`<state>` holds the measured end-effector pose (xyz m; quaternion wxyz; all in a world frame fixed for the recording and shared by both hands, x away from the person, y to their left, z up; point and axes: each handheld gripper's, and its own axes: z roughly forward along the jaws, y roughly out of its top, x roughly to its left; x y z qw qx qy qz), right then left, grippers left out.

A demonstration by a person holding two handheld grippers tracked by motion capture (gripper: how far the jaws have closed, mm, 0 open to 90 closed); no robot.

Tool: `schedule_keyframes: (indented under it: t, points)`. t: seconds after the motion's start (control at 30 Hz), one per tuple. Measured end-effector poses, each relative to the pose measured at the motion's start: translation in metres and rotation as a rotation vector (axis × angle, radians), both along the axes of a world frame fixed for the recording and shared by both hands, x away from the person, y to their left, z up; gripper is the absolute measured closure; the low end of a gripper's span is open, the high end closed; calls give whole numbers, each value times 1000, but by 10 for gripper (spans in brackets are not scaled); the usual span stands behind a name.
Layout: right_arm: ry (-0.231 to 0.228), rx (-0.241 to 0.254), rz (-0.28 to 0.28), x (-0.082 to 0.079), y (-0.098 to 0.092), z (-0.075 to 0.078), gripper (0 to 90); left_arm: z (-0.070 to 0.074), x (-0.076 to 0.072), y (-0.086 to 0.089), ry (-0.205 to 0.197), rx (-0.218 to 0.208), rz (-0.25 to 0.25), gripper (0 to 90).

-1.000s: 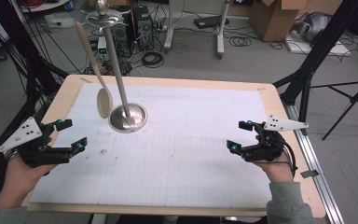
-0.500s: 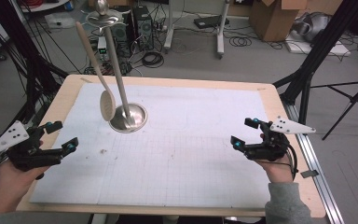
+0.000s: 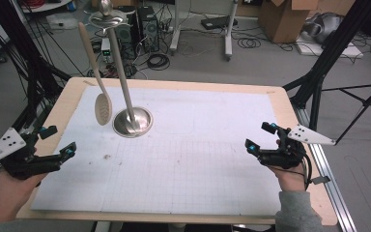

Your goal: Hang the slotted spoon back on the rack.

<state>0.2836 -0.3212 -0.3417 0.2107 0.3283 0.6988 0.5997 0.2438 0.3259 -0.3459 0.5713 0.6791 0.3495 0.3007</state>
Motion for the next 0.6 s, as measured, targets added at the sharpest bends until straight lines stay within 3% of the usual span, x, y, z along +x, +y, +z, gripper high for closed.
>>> schedule_keyframes:
  t: [0.17, 0.4, 0.6]
  points:
    - [2, 10, -38, -1, -7, -4, 72, -2, 0, 5, 13, -20, 35, 146]
    - [-18, 20, -33, -4, -12, -5, 72, -1, 2, 9, 26, -77, 16, 145]
    - [-20, 14, -15, -2, -10, -6, 72, -5, 4, 7, 39, -55, 15, 144]
